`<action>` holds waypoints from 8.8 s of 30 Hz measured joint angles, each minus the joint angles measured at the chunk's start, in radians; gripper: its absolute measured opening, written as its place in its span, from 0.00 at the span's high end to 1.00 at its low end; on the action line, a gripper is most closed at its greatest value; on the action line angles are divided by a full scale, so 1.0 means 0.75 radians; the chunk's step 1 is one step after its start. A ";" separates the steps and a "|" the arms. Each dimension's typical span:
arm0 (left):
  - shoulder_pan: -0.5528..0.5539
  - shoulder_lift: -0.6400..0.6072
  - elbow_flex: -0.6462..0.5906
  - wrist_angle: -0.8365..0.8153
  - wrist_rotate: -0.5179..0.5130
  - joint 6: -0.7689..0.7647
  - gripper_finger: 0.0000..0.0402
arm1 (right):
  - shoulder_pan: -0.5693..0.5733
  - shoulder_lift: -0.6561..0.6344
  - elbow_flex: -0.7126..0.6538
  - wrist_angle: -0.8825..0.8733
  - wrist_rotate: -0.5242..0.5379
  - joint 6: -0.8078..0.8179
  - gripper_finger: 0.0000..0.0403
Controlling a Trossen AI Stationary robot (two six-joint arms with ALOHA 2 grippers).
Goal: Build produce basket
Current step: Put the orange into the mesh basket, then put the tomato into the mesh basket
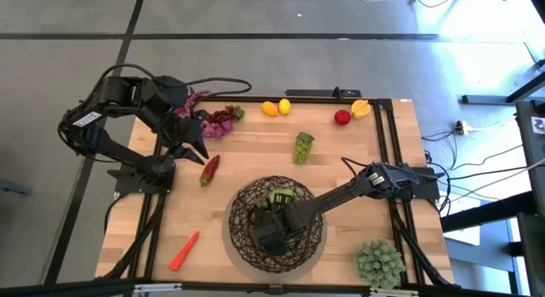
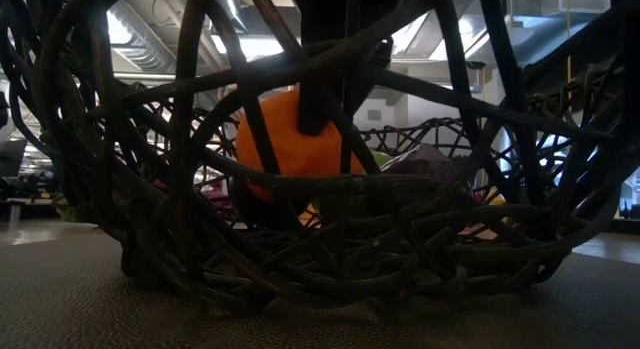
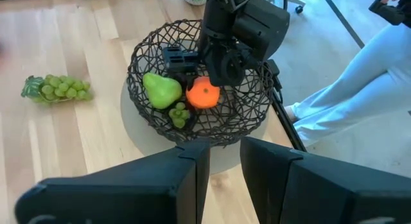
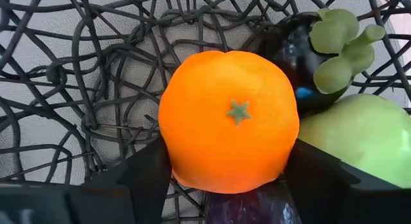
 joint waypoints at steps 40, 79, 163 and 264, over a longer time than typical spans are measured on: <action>0.000 0.000 0.000 -0.001 -0.001 -0.011 0.81 | -0.031 0.050 0.001 -0.012 -0.099 0.003 0.25; -0.082 0.069 0.001 -0.042 0.025 -0.001 0.81 | -0.025 0.045 0.041 -0.043 -0.094 0.116 0.24; -0.164 0.092 0.000 0.001 -0.271 -0.037 0.81 | -0.042 0.045 0.040 -0.054 -0.091 0.210 0.06; 0.170 -0.214 -0.447 0.269 -0.361 -0.394 0.81 | -0.824 -0.649 0.276 -0.490 0.045 -0.557 0.14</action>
